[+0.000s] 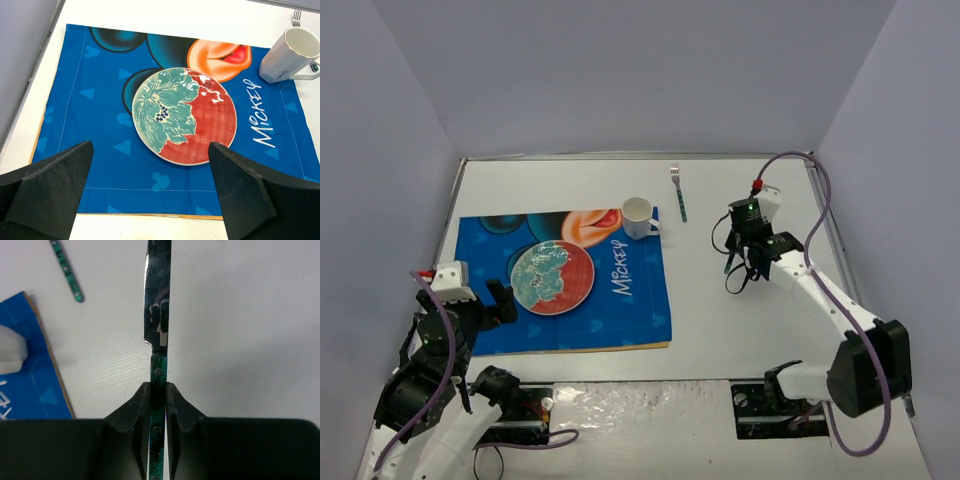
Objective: Set the dinner table for one person
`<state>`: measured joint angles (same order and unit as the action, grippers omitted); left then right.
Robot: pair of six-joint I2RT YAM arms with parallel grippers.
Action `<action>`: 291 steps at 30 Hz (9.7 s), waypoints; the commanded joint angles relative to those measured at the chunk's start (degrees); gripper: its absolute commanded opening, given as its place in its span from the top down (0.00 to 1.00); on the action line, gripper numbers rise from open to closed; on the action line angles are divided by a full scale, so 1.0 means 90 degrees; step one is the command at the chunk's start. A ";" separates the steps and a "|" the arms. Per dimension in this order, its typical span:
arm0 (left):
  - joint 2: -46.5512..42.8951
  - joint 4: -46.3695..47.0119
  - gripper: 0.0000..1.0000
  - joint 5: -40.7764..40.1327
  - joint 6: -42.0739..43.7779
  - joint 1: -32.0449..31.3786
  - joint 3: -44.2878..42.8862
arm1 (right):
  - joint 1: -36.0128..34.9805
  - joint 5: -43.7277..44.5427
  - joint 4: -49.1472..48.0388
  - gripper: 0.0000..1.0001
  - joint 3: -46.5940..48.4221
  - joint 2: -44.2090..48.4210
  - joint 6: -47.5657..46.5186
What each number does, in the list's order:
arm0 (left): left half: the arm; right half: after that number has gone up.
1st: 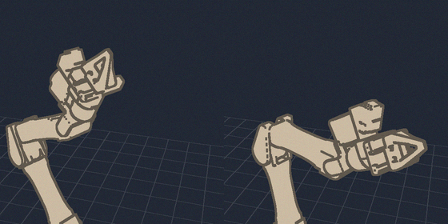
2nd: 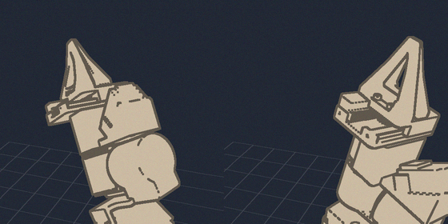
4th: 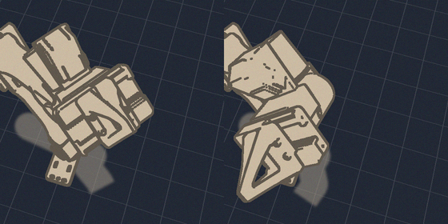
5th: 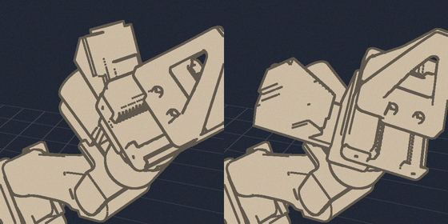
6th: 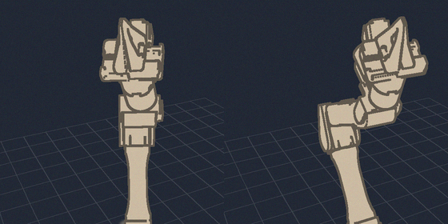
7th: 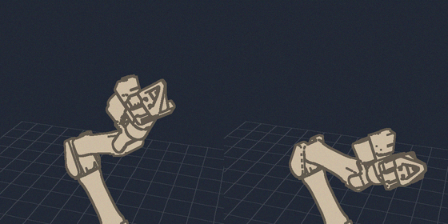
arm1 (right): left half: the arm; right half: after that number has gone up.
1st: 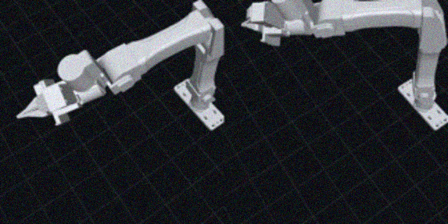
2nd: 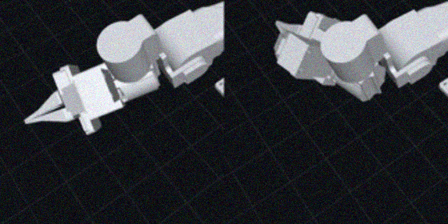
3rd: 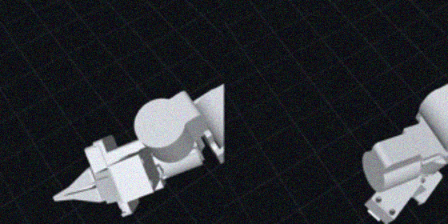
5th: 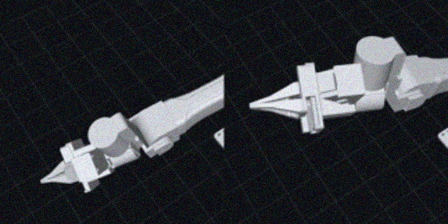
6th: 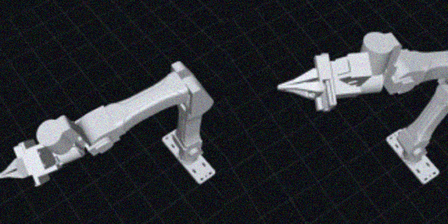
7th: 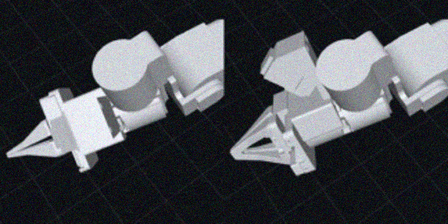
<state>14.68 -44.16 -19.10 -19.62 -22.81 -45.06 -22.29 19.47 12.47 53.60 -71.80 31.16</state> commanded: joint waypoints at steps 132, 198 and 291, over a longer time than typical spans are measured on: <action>0.0123 0.0243 0.03 -0.0384 -0.0154 0.0112 -0.0091 | 0.0425 -0.1729 -0.0026 0.82 0.6483 -0.7244 -0.2676; 0.7533 0.3930 0.39 0.4302 -0.1898 -0.0220 -0.4208 | -0.2920 -0.2095 -0.1300 1.00 0.2162 -0.0836 -0.1450; 0.6174 0.1444 1.00 0.7837 0.6696 0.5386 -0.1024 | -0.2174 -0.3027 0.0334 0.09 0.0526 0.1802 -0.2234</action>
<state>69.90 -28.25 46.89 29.34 21.69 -50.96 -41.68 -8.78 16.90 58.00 -54.51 12.10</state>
